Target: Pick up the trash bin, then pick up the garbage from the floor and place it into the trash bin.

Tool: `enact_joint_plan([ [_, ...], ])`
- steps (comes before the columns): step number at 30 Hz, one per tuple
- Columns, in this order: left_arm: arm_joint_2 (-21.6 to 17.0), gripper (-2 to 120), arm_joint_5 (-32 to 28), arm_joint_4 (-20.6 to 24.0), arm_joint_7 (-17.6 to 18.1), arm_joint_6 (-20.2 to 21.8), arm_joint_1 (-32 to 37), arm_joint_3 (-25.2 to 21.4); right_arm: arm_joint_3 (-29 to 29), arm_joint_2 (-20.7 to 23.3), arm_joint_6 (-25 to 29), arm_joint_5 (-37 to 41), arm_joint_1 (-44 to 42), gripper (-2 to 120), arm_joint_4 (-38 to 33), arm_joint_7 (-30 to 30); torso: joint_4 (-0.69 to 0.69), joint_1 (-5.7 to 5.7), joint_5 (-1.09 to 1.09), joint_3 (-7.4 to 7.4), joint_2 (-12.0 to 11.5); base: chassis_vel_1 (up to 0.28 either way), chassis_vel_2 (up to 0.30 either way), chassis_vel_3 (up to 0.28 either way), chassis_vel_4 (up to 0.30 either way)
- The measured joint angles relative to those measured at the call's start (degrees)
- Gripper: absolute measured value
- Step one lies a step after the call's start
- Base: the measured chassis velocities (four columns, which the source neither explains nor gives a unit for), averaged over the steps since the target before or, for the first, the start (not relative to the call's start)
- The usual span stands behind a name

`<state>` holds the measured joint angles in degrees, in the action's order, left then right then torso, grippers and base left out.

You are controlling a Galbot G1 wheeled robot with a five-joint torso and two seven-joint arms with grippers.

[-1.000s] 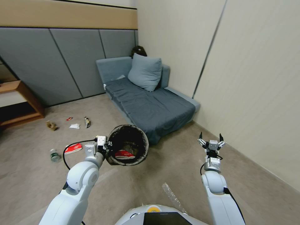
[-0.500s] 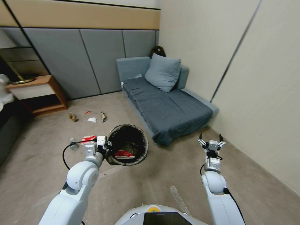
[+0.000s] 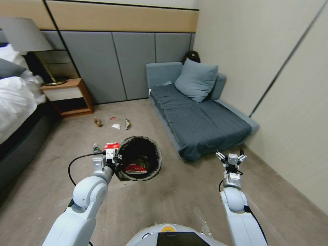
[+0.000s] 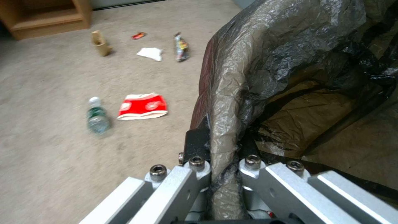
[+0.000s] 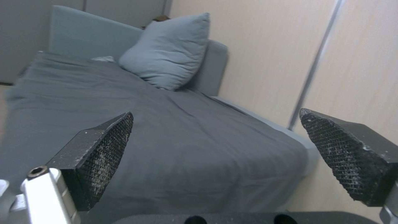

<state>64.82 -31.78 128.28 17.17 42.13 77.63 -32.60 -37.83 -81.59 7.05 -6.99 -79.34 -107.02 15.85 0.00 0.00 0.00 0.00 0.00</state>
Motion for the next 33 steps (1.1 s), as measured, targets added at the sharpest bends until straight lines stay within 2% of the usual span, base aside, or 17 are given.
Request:
enact_joint_plan([
  [33, -0.25, 0, -0.06, 0.08, -0.13, 0.0, 0.43, -0.34, 0.65, -0.07, 0.05, -0.12, -0.03, 100, 0.16, -0.04, 0.0, 0.0, 0.0, 0.0, 0.0, 0.066, 0.065, 0.069, 0.068],
])
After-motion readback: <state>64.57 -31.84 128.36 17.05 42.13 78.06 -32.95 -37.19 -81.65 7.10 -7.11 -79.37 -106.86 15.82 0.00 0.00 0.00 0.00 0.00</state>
